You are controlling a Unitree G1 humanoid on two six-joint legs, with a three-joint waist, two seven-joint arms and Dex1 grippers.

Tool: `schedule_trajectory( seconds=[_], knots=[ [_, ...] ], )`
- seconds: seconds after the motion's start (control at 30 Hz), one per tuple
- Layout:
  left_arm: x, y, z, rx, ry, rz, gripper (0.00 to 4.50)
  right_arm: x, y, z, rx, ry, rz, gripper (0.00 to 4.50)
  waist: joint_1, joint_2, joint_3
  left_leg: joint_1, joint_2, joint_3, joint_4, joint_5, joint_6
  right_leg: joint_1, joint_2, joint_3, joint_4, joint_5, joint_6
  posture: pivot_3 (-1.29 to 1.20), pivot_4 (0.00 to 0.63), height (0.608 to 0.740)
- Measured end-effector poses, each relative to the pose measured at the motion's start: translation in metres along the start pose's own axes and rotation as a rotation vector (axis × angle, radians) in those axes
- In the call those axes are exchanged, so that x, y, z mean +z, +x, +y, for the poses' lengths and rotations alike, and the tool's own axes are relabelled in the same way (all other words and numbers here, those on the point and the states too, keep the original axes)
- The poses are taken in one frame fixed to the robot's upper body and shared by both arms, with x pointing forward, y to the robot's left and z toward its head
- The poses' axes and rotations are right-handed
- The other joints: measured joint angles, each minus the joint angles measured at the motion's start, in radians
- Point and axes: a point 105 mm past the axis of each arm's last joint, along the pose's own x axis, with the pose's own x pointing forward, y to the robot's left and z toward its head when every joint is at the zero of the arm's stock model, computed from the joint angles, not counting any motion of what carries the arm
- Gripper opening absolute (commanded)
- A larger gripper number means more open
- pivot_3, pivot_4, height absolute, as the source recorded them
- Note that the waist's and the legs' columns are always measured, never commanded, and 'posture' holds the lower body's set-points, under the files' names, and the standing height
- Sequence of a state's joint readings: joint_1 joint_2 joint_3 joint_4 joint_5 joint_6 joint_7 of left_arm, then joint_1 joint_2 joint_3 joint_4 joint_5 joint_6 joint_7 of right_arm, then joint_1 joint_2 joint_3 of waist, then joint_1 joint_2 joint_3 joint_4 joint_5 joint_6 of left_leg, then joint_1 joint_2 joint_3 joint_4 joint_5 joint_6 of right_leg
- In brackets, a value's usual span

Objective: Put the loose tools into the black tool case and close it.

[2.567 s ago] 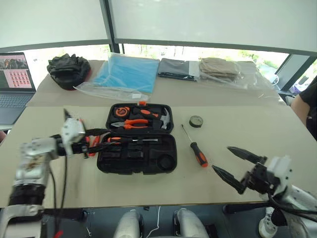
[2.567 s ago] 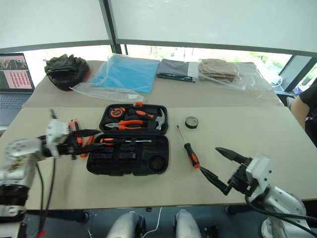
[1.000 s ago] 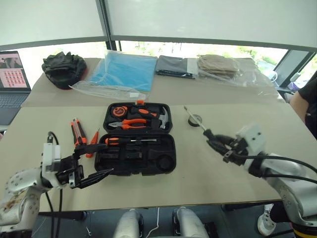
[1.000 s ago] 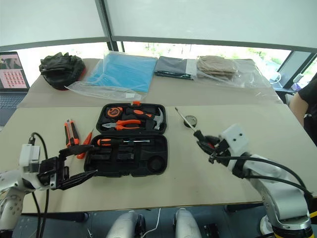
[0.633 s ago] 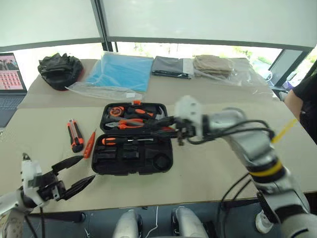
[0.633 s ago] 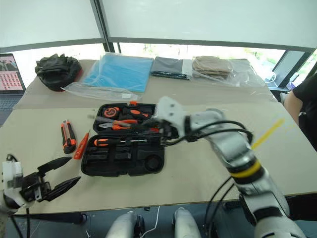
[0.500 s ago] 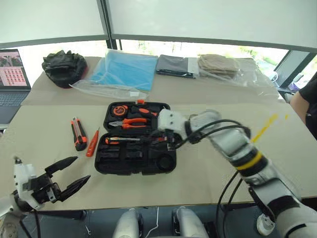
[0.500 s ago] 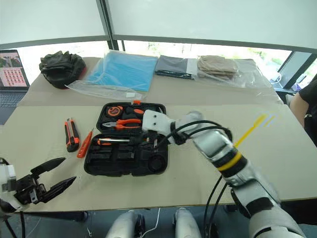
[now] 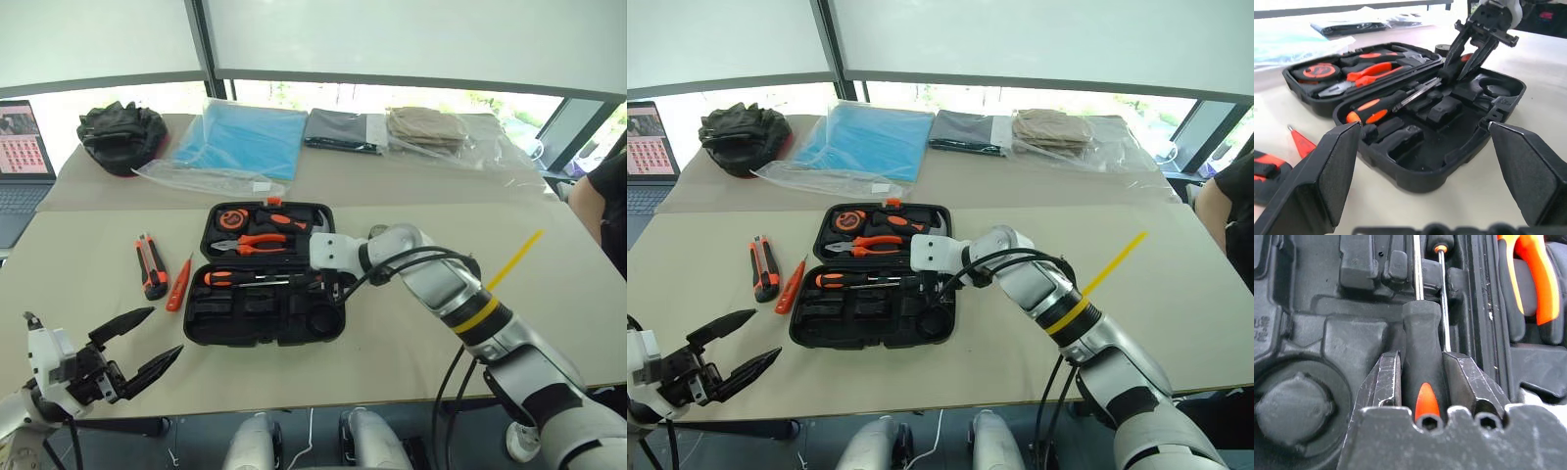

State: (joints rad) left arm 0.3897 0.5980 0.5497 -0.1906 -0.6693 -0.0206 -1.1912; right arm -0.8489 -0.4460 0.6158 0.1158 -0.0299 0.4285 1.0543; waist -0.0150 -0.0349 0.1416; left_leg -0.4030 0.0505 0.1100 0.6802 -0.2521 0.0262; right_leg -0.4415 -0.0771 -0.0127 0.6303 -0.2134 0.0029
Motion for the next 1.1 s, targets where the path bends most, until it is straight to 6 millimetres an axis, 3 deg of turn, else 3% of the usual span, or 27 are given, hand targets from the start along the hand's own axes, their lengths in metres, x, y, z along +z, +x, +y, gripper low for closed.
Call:
schedule_trajectory(
  seconds=[0.33,0.37,0.5,0.67,0.77,0.9,1.1],
  knots=[
    [0.003,0.002,0.000,0.002,0.013,-0.008,4.50,0.002,0.008,0.003,0.032,0.068,-0.007,1.00,-0.004,0.000,0.000,0.000,0.000,0.000,-0.001,0.000,0.000,0.000,0.000,0.000,0.000,0.000,0.000,0.00,0.150,0.740],
    [0.003,0.002,0.001,0.002,0.013,-0.008,4.50,0.002,0.008,0.002,0.034,0.077,-0.009,2.01,-0.004,0.000,0.000,0.000,0.000,0.000,-0.001,0.000,0.000,0.000,0.000,0.000,0.000,0.000,0.000,0.00,0.150,0.740],
    [0.003,0.002,0.001,0.008,0.012,-0.007,4.50,0.005,0.002,-0.001,0.039,0.101,-0.040,3.20,-0.003,0.000,0.000,0.000,0.000,0.000,-0.001,0.000,0.000,0.000,0.000,0.000,0.000,0.000,0.000,0.00,0.150,0.740],
    [0.003,0.003,0.001,0.009,0.011,-0.007,4.50,0.029,-0.023,0.011,0.177,0.064,-0.187,3.20,-0.002,0.000,0.000,-0.001,0.000,0.000,-0.001,0.000,0.000,-0.001,0.000,-0.001,-0.001,0.000,0.000,0.00,0.150,0.740],
    [0.002,0.003,0.002,0.010,0.011,-0.004,4.50,0.036,-0.039,0.005,0.168,0.052,-0.261,3.20,0.000,0.000,0.000,0.000,0.000,0.000,-0.001,0.000,0.000,0.000,0.000,0.000,-0.001,0.000,0.000,0.00,0.150,0.740],
    [0.001,0.003,0.004,0.014,0.012,-0.002,4.50,0.049,-0.046,-0.009,0.069,0.035,-0.427,2.29,-0.001,0.000,0.000,0.002,0.000,0.000,-0.001,0.000,0.000,0.002,0.001,0.000,0.000,0.000,0.000,0.00,0.150,0.740],
    [0.000,0.007,0.004,0.003,0.013,0.003,4.50,0.039,-0.013,-0.004,0.016,0.111,-0.508,0.09,-0.003,0.000,0.000,0.001,0.000,0.001,-0.001,0.000,0.000,0.001,0.000,0.000,0.000,0.000,0.000,0.00,0.150,0.740]
  ],
)
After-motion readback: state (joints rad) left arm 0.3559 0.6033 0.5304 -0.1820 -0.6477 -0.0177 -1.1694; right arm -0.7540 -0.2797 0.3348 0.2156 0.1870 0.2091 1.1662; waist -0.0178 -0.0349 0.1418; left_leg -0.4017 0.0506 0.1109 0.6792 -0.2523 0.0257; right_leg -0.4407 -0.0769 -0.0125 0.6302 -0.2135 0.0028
